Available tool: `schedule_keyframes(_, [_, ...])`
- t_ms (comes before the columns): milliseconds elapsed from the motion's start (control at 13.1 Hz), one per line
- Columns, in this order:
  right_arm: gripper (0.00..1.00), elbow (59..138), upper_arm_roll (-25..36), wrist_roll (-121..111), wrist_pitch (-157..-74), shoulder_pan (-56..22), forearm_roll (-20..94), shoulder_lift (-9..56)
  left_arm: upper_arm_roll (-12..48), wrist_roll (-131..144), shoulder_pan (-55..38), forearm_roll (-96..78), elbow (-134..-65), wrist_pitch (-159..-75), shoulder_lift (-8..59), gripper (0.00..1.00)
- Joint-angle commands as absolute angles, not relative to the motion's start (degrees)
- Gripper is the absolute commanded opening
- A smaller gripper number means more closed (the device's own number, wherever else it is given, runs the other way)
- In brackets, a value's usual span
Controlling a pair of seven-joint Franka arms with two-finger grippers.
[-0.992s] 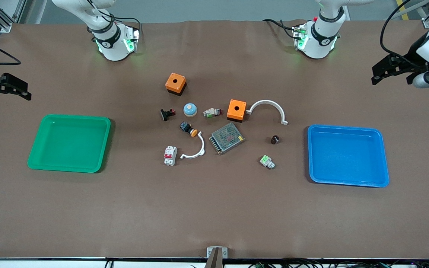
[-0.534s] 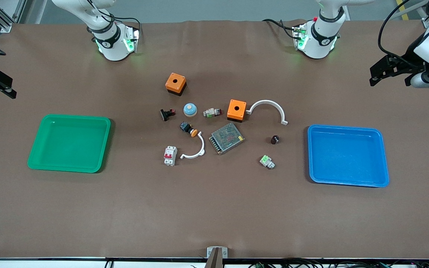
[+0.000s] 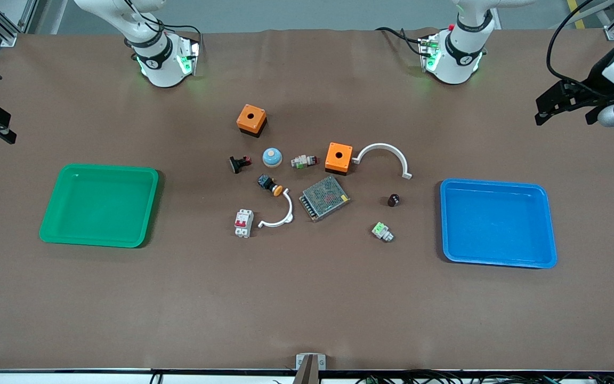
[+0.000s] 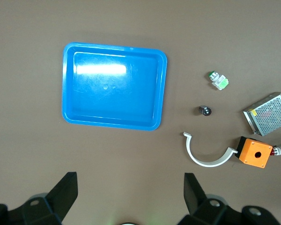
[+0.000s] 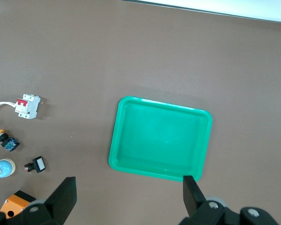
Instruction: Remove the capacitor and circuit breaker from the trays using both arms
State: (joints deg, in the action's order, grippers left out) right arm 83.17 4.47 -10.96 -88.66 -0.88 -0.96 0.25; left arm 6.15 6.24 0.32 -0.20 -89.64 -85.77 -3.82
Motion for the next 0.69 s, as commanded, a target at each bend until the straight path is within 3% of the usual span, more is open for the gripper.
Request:
schedule_keyframes(0, [1.00, 82.5, 3.9, -11.8, -88.5, -0.2, -1.8, 0.4, 6.4, 6.4, 0.4, 0.1, -90.6, -87.0, -4.7, 1.00])
schedule_keyframes(611, [1.00, 82.5, 3.9, -1.0, -88.6, -0.2, -0.9, 0.3, 6.6, 6.1, 0.3, -0.1, -88.2, -86.6, -4.5, 1.00])
